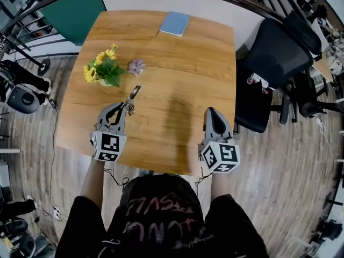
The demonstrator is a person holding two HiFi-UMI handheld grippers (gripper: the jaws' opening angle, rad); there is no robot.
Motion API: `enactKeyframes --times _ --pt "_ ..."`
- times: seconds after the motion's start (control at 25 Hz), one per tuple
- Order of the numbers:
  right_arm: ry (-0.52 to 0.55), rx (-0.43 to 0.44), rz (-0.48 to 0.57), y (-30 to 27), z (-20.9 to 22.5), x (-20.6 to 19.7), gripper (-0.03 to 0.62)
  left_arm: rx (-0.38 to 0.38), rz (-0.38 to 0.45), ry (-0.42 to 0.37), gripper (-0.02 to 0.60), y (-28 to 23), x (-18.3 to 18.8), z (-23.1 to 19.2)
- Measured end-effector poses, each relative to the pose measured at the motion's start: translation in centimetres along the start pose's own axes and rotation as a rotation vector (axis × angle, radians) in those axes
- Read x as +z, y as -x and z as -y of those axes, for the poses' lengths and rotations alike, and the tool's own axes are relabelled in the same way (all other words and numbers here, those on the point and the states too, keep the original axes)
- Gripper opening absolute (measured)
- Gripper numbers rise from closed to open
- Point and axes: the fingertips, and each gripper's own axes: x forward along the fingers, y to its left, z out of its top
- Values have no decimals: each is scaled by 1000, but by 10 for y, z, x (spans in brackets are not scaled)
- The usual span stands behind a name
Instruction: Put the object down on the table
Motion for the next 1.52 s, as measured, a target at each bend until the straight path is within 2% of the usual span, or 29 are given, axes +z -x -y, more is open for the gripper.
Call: enactKeyframes --times 0.16,0.4,0.64,1.0,1.2,1.52 --pt "8 4 1 -8 -3 0 5 -25 -45 -115 15 -19 -9 2" --pt "19 26 -11 -15 -9 0 5 -58 -91 -195 15 -43 -26 11" --pt "27 36 -22 -19 -16 -2 5 -92 -173 -385 15 -62 -53 25" --pt "43 42 -52 -20 -20 -8 5 -164 -287 -446 15 -80 -104 46" --pt "44 26 -64 -20 -15 -11 5 -201 -321 -523 15 -94 -113 55" --pt "39 -3 -77 -15 -5 -15 5 -250 -358 -569 19 -103 -127 70"
